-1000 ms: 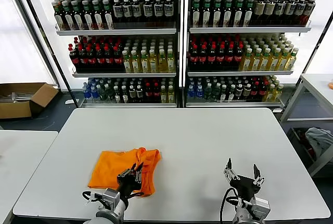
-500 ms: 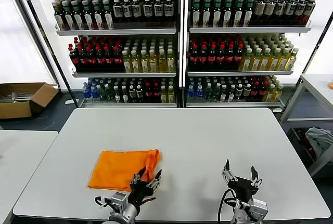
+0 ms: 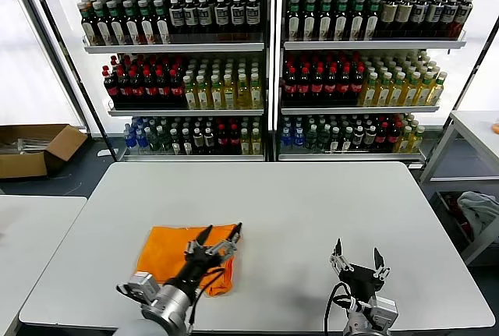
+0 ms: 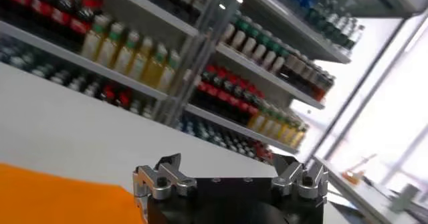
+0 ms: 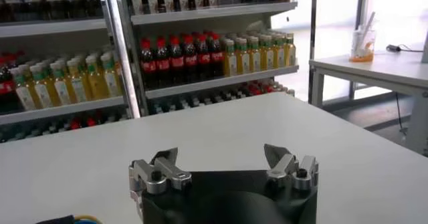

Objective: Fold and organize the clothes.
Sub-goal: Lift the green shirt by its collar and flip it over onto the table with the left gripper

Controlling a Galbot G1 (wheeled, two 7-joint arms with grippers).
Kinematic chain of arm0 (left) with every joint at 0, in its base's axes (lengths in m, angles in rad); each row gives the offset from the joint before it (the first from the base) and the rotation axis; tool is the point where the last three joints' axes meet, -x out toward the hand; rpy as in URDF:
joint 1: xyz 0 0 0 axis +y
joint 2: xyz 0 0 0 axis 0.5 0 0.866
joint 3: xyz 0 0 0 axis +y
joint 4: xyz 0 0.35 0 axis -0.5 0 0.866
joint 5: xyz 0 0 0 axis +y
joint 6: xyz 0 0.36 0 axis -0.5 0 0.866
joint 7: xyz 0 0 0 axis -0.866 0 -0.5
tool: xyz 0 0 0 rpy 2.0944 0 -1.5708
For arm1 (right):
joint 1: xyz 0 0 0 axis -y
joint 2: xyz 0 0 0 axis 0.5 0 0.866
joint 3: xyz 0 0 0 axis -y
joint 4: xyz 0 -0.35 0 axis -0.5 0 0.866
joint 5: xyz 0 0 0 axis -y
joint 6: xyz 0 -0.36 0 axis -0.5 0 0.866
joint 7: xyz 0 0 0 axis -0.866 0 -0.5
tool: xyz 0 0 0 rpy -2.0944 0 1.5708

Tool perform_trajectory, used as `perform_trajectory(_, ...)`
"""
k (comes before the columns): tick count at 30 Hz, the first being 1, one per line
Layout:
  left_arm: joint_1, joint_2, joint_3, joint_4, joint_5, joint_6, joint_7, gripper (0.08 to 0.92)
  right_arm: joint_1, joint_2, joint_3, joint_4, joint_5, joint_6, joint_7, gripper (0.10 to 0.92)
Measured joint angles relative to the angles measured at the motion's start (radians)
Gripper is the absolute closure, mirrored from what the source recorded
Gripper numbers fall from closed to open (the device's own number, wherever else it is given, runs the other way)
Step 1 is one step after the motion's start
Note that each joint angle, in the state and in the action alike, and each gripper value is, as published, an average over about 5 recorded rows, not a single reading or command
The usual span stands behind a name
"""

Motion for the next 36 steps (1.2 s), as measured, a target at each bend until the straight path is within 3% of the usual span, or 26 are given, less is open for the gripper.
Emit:
perform_trajectory(12, 0.013, 0.070, -0.194, 0.124, 0.253, -0.043, 0.002, 0.177, 0.014, -0.022, -0.010, 0.000, 0.008, -0.007, -0.005, 0.203)
perform_trajectory(36, -0.006, 0.126, -0.233, 0.287, 0.302, 0.017, 0.116, 0.177, 0.000, -0.003, -0.021, 0.004, -0.011, -0.004, -0.005, 0.203)
